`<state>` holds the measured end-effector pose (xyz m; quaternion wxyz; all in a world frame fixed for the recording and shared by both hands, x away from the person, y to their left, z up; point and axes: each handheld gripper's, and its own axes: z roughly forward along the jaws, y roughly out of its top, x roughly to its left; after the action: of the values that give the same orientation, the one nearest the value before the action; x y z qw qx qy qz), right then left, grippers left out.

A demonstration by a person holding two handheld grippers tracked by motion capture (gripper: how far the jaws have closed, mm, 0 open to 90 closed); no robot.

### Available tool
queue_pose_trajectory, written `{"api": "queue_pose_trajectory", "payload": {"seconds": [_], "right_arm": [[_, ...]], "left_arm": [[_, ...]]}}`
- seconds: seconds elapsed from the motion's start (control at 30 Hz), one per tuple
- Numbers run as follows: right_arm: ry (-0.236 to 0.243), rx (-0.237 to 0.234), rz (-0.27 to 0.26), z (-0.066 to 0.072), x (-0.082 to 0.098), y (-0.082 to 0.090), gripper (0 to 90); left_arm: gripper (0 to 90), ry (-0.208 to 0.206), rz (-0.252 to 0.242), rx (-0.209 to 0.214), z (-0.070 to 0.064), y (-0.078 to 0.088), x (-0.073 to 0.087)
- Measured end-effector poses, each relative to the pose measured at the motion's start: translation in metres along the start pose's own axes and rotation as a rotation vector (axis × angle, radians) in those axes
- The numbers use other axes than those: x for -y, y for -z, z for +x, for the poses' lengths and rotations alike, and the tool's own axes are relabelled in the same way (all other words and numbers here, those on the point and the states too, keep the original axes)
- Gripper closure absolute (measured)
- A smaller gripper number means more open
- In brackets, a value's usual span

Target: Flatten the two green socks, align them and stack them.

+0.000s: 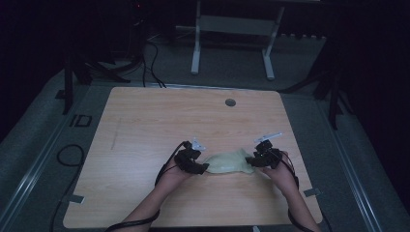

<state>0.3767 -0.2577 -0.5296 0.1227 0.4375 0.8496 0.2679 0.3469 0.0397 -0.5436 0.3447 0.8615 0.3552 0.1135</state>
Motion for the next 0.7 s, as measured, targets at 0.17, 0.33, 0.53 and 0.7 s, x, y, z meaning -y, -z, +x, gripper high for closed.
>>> {"api": "queue_pose_trajectory", "payload": {"seconds": [0.17, 0.33, 0.53, 0.7], "right_arm": [[0.004, -0.026, -0.077, 0.001, -0.001, 0.014, 34.8], [0.021, -0.113, -0.091, 0.008, 0.001, 0.020, 22.4], [0.078, -0.124, -0.126, 0.015, 0.007, 0.016, 12.0], [0.080, -0.109, -0.143, 0.016, 0.014, 0.016, 12.0]], "left_arm": [[17.7, 0.018, -0.068, 0.004, 0.000, 0.015, 0.001], [13.6, 0.017, -0.105, 0.003, -0.001, 0.018, 0.005], [8.9, 0.025, -0.112, -0.001, -0.004, 0.018, 0.016], [1.8, 0.033, -0.108, -0.023, -0.002, 0.023, 0.025]]}}
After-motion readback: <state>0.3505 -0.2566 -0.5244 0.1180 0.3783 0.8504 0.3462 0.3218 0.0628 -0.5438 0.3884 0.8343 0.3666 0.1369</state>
